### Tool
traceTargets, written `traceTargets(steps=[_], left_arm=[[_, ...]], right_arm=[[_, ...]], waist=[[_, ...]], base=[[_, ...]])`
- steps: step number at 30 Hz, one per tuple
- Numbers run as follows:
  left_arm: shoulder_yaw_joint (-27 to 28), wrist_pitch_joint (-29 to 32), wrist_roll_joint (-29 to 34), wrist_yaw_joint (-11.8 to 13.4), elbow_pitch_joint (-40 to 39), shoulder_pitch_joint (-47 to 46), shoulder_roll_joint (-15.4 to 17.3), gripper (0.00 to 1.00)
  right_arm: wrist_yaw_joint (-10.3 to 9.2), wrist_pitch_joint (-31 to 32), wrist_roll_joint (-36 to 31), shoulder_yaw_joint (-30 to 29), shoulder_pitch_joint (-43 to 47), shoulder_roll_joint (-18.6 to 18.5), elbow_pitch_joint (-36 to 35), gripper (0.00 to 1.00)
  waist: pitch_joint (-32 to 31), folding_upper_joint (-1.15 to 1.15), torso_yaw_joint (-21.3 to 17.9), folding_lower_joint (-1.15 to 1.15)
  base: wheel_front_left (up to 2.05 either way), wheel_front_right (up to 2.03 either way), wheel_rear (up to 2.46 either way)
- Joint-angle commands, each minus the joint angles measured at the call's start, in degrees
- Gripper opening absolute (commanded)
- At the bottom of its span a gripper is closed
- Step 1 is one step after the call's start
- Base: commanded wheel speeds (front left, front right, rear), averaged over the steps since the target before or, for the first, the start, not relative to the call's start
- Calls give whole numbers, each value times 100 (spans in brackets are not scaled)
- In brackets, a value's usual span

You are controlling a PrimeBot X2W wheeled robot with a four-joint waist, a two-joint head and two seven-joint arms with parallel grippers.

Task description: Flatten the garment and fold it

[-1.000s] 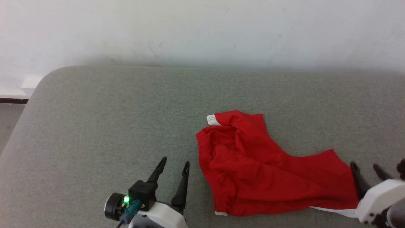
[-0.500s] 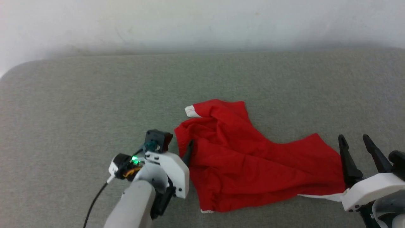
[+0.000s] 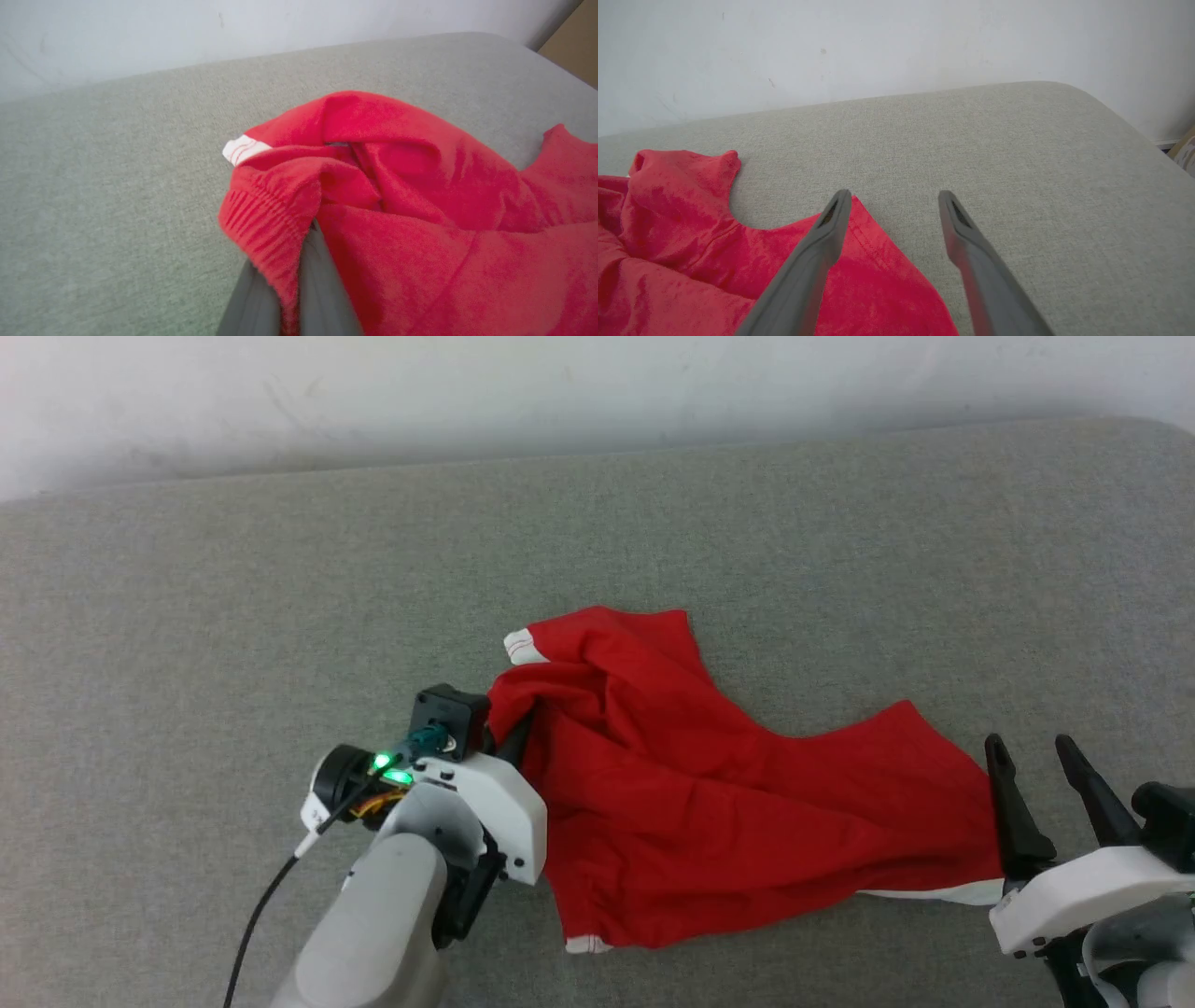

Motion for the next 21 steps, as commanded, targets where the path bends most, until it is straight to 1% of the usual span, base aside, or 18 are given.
traceTargets(steps=[1,5,10,12,15,19,21], left_arm=[[44,-127,-8,39,-126,22,20,0],[221,-254,-95,100,-553,26,168,0],[463,79,-183,128,-740,-324,471,0],[512,279,-167,116,-584,-565,612,0],[567,415,-147,81,-220,-950,761,0],[560,457,-121,6,424,-1418,839,0],[469,590,-79,-90,856,-1555,888,0]], right_arm=[[-5,-41,-4,-7,-49,-11,10,100],[-5,-38,-10,33,-86,-25,-23,100],[-5,-32,9,161,-198,-19,-85,100],[-5,-58,37,227,-244,-6,-91,100],[-5,-102,76,341,-307,18,-43,100],[-5,-188,115,429,-386,48,51,100],[-5,-219,122,465,-414,61,97,100]], waist=[[-79,0,60,-1],[-127,0,98,-1],[9,0,3,-1],[105,0,-70,-1],[231,0,-213,-1],[358,0,-340,-1],[380,0,-373,-1]], base=[[0,0,0],[0,0,0],[0,0,0],[0,0,0],[0,0,0],[0,0,0],[0,0,0]])
